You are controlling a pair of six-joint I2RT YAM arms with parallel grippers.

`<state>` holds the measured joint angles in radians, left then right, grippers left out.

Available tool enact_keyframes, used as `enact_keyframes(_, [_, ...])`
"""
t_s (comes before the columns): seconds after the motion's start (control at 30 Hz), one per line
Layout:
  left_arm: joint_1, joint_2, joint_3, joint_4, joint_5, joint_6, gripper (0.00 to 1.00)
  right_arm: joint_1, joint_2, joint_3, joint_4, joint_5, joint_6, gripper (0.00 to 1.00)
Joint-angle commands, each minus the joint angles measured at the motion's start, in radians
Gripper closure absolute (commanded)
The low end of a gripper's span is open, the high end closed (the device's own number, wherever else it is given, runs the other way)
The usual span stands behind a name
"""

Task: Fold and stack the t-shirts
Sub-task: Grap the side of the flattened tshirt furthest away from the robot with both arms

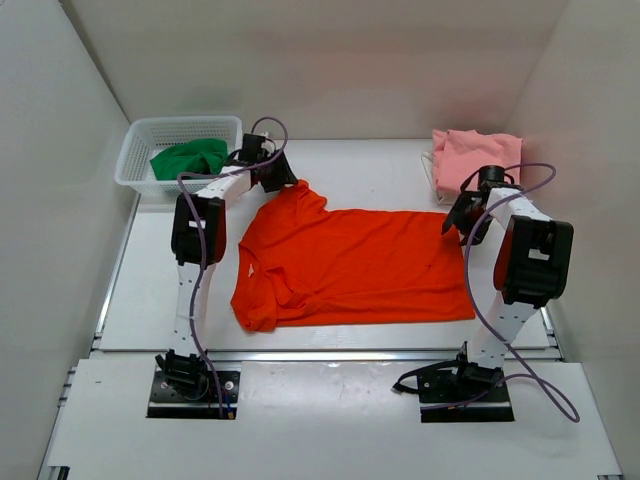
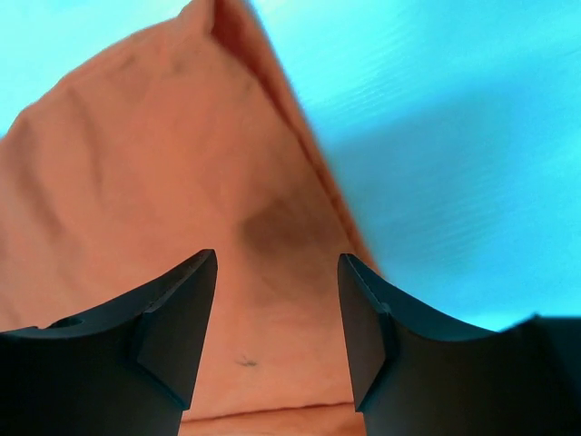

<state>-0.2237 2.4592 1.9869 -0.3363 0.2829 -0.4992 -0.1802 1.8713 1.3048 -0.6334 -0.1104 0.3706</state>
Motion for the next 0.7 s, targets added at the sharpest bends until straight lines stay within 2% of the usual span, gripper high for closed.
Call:
enact_keyframes(0.0, [0.020,-0.060,-0.055,-0.024,0.125,-0.053,0.38,-0.001,0.011,0.063,0.038,0.038,0.039,0.47])
enact_keyframes(0.13, [0.026,-0.072,-0.072,-0.009,0.157,-0.068,0.36,0.015,0.031,0.073,0.064,0.044,0.051,0.40])
enact_keyframes(0.2, [0.024,-0.075,-0.077,-0.003,0.171,-0.076,0.38,0.021,0.046,0.089,0.064,0.041,0.059,0.40])
enact_keyframes(0.33, [0.038,-0.132,-0.222,0.132,0.209,-0.143,0.35,0.027,0.060,0.106,0.055,0.028,0.051,0.40])
enact_keyframes(0.47, [0.066,-0.166,-0.338,0.365,0.332,-0.277,0.51,0.030,0.058,0.091,0.064,0.035,0.048,0.39])
enact_keyframes(0.57, [0.069,-0.158,-0.327,0.367,0.367,-0.286,0.66,0.024,0.055,0.094,0.060,0.020,0.051,0.39])
enact_keyframes(0.63, [0.067,-0.163,-0.326,0.350,0.348,-0.272,0.86,0.019,0.066,0.103,0.077,0.009,0.050,0.38])
enact_keyframes(0.67, [0.060,-0.167,-0.329,0.358,0.348,-0.272,0.89,0.019,0.075,0.106,0.077,0.008,0.047,0.39])
